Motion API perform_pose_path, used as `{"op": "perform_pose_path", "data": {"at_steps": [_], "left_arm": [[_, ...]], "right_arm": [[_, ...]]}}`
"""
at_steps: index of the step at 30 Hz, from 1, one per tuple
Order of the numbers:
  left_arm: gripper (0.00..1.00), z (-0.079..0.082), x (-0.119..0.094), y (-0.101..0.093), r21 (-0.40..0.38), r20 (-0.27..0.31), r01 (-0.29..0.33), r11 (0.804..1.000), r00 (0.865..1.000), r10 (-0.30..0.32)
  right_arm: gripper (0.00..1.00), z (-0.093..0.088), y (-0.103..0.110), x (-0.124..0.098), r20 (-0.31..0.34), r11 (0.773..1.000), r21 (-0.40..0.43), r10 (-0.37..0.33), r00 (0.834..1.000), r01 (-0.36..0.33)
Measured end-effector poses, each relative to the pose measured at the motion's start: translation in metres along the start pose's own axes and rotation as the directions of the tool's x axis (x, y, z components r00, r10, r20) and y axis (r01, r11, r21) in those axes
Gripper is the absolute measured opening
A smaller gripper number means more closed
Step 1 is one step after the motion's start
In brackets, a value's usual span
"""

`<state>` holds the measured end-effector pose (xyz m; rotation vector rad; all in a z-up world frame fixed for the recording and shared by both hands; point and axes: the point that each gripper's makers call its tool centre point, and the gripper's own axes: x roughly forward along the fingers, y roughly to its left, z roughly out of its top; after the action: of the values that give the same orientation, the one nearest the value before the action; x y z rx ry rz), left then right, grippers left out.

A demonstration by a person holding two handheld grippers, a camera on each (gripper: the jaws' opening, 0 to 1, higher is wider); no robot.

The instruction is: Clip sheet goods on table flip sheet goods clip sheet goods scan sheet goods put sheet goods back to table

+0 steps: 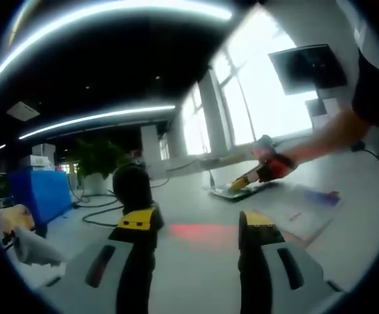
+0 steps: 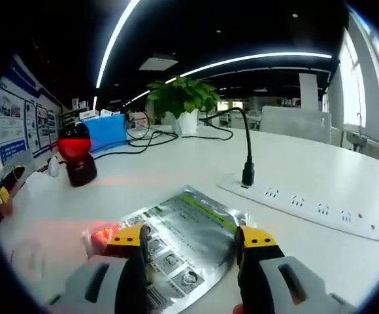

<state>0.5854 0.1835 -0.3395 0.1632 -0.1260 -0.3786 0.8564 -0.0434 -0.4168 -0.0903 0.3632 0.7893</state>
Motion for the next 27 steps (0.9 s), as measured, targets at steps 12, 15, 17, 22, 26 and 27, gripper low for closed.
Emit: {"op": "perform_pose_path", "data": {"at_steps": [12,15,17,22,26,27], "left_arm": [[0.42,-0.001,0.000,-0.001,-0.001,-0.003,0.007,1.000,1.000,-0.007],[0.42,-0.001,0.001,-0.001,-0.001,-0.004,0.009,1.000,1.000,-0.009],[0.42,-0.001,0.000,-0.001,-0.001,-0.004,0.007,1.000,1.000,-0.007],[0.42,-0.003,0.001,0.000,0.002,-0.014,0.005,1.000,1.000,-0.005],[0.42,-0.003,0.001,-0.001,0.009,-0.016,0.007,1.000,1.000,-0.007],[0.42,-0.003,0.001,-0.002,0.008,-0.016,0.008,1.000,1.000,-0.008]], "right_arm": [[0.49,0.001,0.002,-0.002,-0.010,1.000,0.006,0.014,1.000,-0.014],[0.51,0.005,0.004,-0.003,-0.002,0.999,0.037,0.004,1.000,-0.004],[0.59,0.017,0.009,-0.004,0.062,0.995,0.101,0.019,0.998,-0.026],[0.57,0.035,0.019,-0.018,0.106,0.999,0.053,-0.003,0.994,-0.003],[0.56,0.053,0.028,-0.034,0.170,0.997,0.072,-0.017,0.985,0.005],[0.56,0.055,0.030,-0.039,0.179,0.997,0.077,-0.020,0.984,0.006]]}}
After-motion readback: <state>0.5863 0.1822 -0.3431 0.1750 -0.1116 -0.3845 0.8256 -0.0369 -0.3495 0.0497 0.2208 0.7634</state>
